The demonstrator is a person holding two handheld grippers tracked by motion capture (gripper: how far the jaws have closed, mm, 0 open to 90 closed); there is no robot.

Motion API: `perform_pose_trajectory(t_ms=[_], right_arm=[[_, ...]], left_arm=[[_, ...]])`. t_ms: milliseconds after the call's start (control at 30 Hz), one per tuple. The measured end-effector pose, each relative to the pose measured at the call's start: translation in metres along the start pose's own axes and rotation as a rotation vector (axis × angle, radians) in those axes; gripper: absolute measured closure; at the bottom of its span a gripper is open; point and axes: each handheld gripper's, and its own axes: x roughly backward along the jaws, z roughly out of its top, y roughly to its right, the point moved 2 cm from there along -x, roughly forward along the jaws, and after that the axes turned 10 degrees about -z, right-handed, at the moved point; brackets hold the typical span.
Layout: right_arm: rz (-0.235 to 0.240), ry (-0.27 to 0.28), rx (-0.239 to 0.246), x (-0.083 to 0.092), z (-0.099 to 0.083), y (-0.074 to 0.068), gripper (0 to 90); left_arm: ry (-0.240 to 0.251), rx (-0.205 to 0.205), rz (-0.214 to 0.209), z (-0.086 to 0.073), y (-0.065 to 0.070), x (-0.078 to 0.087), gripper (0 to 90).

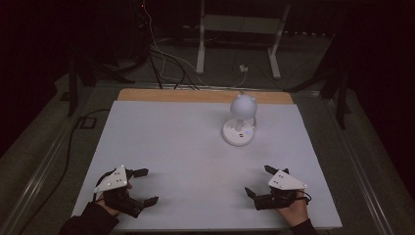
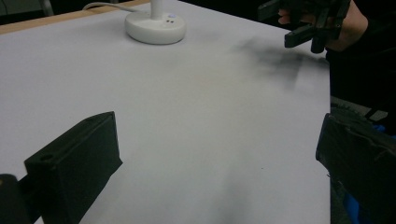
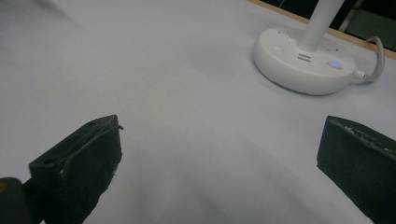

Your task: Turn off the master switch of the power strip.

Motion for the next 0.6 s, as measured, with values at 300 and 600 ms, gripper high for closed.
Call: perform_pose_trajectory(t_ms=[300, 600], right_arm=[[0.038, -0.007, -0.019, -0.0013, 0.0005, -0.0003, 0.0], [0.057, -0.025, 0.008, -0.0027, 0.0017, -0.0066, 0.0]], left_arm=[[-0.005, -0.003, -0.003, -0.0001, 0.0006, -0.0005, 0.3], [-0.005, -0.004, -0.003, 0.0, 0.0008, -0.0003, 0.3]])
